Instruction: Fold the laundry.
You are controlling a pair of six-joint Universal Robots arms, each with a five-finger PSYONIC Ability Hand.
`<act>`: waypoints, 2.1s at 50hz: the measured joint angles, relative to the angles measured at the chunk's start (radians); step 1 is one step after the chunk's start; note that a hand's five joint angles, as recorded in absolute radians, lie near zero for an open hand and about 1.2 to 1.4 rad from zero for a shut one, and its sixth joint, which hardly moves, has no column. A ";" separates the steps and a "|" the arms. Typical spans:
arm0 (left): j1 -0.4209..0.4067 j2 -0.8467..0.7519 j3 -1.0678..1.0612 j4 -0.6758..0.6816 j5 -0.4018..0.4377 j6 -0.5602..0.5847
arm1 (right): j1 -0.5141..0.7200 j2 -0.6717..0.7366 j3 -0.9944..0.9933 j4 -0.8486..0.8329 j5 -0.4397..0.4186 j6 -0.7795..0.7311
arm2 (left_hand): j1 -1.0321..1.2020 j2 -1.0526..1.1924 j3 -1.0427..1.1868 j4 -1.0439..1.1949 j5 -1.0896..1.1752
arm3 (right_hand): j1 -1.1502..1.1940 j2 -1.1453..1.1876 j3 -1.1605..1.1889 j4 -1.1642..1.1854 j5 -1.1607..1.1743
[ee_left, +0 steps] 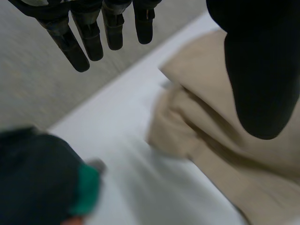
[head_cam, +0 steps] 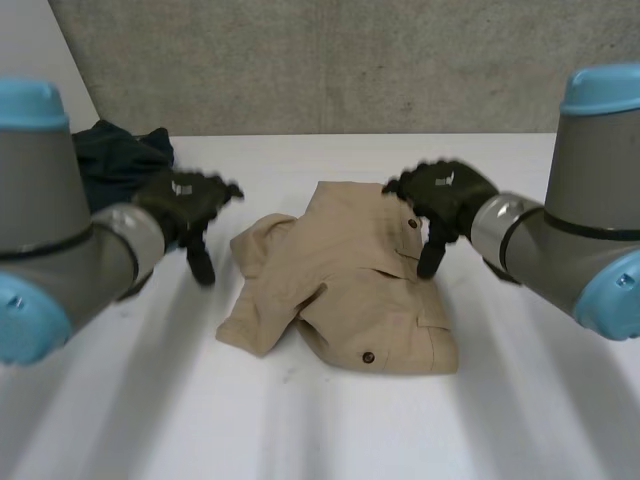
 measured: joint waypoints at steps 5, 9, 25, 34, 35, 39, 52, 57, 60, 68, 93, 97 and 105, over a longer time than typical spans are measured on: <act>0.018 0.038 -0.190 0.043 0.047 -0.006 | -0.011 0.069 0.033 0.018 -0.030 0.020 | 0.000 0.000 0.000 0.000 0.000 | 0.099 0.095 0.099 0.093 0.095; 0.022 0.030 -0.274 0.093 0.056 -0.018 | -0.007 0.141 0.038 -0.041 -0.025 0.029 | 0.000 0.000 0.000 0.000 0.000 | 0.240 0.225 0.234 0.232 0.233; -0.039 -0.144 -0.209 0.176 0.032 -0.058 | 0.021 -0.008 0.101 -0.201 0.042 0.121 | 0.000 0.000 0.000 0.000 0.000 | 0.885 0.936 0.943 0.955 0.924; -0.143 -0.241 -0.080 0.228 -0.079 -0.076 | 0.029 -0.304 0.206 -0.173 -0.010 0.161 | 0.051 0.045 0.045 0.039 0.034 | 0.885 0.936 0.943 0.956 0.924; -0.153 -0.248 -0.070 0.234 -0.094 -0.076 | 0.029 -0.321 0.211 -0.170 -0.014 0.166 | 0.051 0.045 0.045 0.039 0.034 | 0.885 0.936 0.943 0.956 0.924; -0.195 -0.268 -0.021 0.259 -0.176 -0.076 | 0.025 -0.380 0.226 -0.160 -0.026 0.183 | 0.834 0.730 0.719 0.733 0.705 | 0.885 0.936 0.943 0.956 0.924; -0.136 0.054 -0.012 0.121 -0.137 -0.031 | -0.066 -0.343 0.217 -0.127 -0.027 -0.057 | 0.993 0.987 0.974 0.994 0.932 | 0.885 0.936 0.943 0.956 0.924; -0.075 0.241 0.007 -0.019 -0.018 0.016 | -0.083 -0.317 0.187 -0.083 -0.025 -0.177 | 0.993 0.988 0.975 0.994 0.932 | 0.885 0.936 0.943 0.956 0.924; -0.048 0.295 0.049 -0.075 0.016 0.034 | -0.086 -0.306 0.165 -0.071 -0.026 -0.199 | 0.993 0.989 0.976 0.994 0.932 | 0.885 0.936 0.943 0.956 0.924; -0.022 0.221 0.185 -0.113 0.003 0.063 | -0.072 -0.231 0.100 -0.060 -0.025 -0.210 | 0.993 0.989 0.976 0.994 0.932 | 0.885 0.936 0.943 0.956 0.924; 0.000 -0.117 0.823 0.444 -0.107 -0.111 | 0.025 0.099 -0.395 -1.044 0.239 -0.063 | 0.993 0.990 0.977 0.995 0.932 | 0.885 0.936 0.949 0.959 0.938; 0.010 -0.079 0.652 0.481 -0.098 -0.112 | 0.026 0.089 -0.324 -1.023 0.207 -0.055 | 0.993 0.990 0.977 0.995 0.932 | 0.885 0.936 0.949 0.959 0.938; 0.023 -0.060 0.271 0.480 -0.079 -0.076 | 0.014 0.090 -0.092 -0.885 0.169 -0.069 | 0.993 0.990 0.977 0.995 0.932 | 0.885 0.936 0.949 0.959 0.938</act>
